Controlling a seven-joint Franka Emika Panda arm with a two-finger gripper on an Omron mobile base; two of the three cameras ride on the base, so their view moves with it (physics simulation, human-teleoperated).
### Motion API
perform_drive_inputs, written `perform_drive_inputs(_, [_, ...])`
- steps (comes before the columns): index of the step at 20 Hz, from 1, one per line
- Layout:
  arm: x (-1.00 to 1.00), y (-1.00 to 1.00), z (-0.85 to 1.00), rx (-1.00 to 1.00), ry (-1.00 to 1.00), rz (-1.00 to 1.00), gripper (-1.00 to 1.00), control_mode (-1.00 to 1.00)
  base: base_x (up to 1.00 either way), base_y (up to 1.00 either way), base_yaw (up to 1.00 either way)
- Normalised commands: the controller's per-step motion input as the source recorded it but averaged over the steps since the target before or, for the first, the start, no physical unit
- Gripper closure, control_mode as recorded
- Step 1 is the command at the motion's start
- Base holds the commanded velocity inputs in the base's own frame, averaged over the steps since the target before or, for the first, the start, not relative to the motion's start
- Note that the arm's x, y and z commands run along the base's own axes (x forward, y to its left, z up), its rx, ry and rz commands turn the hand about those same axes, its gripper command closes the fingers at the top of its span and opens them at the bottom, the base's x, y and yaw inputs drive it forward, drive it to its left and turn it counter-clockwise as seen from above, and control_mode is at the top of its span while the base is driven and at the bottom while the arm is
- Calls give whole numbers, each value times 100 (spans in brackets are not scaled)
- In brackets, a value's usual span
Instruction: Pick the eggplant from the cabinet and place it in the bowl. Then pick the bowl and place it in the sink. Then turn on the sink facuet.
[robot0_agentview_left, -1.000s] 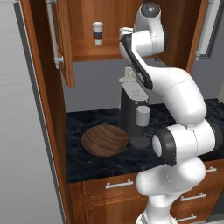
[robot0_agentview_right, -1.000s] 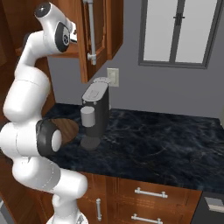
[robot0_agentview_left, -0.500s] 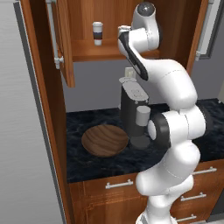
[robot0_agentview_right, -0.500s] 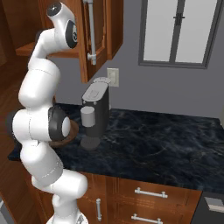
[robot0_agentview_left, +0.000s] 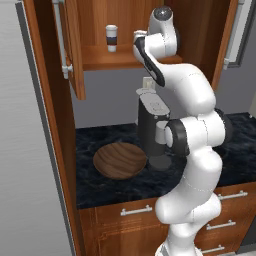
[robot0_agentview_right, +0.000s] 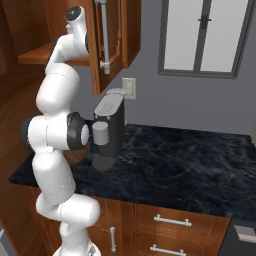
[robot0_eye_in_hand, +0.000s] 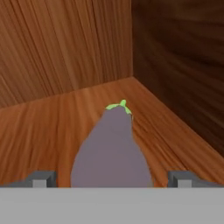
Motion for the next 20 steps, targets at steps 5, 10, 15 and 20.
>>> perform_drive_inputs(5, [31, 0, -8, 0, 0, 0, -100, -100, 0, 0, 0])
perform_drive_inputs(10, [1, 0, -5, 0, 0, 0, 100, -100, 0, 0, 0])
perform_drive_inputs(15, [-5, 0, -14, 0, 2, 0, 100, -100, 0, 0, 0])
perform_drive_inputs(20, [-52, 0, -40, 0, 0, 2, 100, -100, 0, 0, 0])
